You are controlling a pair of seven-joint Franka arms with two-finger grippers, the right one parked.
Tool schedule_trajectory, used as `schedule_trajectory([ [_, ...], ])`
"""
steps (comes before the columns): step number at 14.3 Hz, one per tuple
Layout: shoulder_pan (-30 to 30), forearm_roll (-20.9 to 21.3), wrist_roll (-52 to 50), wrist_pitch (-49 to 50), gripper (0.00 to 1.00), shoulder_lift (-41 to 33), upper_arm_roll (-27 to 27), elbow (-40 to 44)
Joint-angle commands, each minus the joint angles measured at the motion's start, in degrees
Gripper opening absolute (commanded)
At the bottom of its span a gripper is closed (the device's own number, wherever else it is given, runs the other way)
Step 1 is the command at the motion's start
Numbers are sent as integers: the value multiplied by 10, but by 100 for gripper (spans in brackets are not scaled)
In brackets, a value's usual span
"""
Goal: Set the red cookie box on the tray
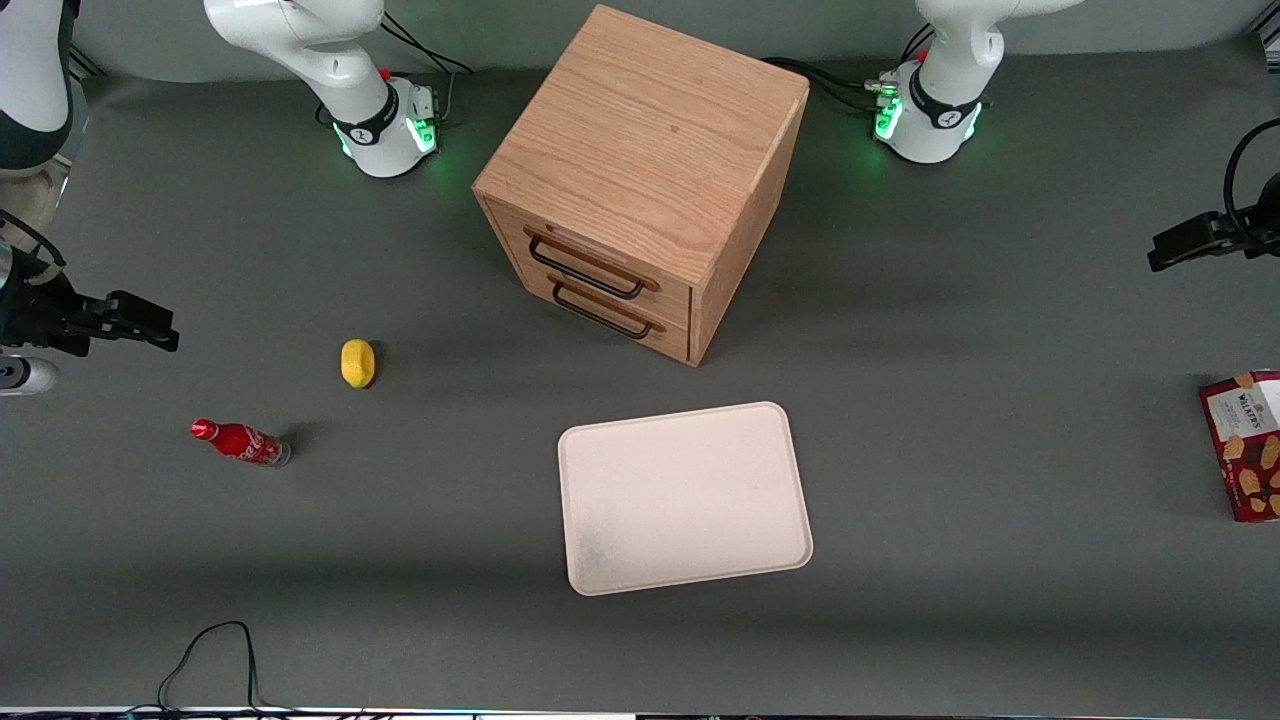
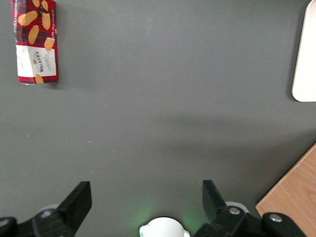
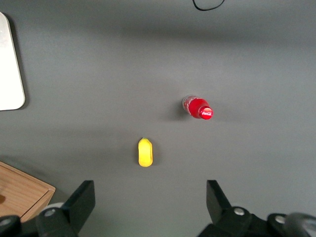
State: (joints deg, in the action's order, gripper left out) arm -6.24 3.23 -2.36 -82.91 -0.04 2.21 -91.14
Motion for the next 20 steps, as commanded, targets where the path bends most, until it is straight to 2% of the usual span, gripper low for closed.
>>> schedule_trajectory([
  [1, -11, 10, 3, 11, 100, 0, 2, 6],
  [9, -35, 20, 11, 10, 100, 17, 2, 26],
  [11, -68, 20, 12, 21, 100, 21, 2, 53],
  [13, -105, 20, 23, 43, 100, 56, 2, 109],
  [18, -250, 19, 219, 82, 100, 158, 2, 237],
  [20, -265, 20, 242, 81, 100, 165, 2, 237],
])
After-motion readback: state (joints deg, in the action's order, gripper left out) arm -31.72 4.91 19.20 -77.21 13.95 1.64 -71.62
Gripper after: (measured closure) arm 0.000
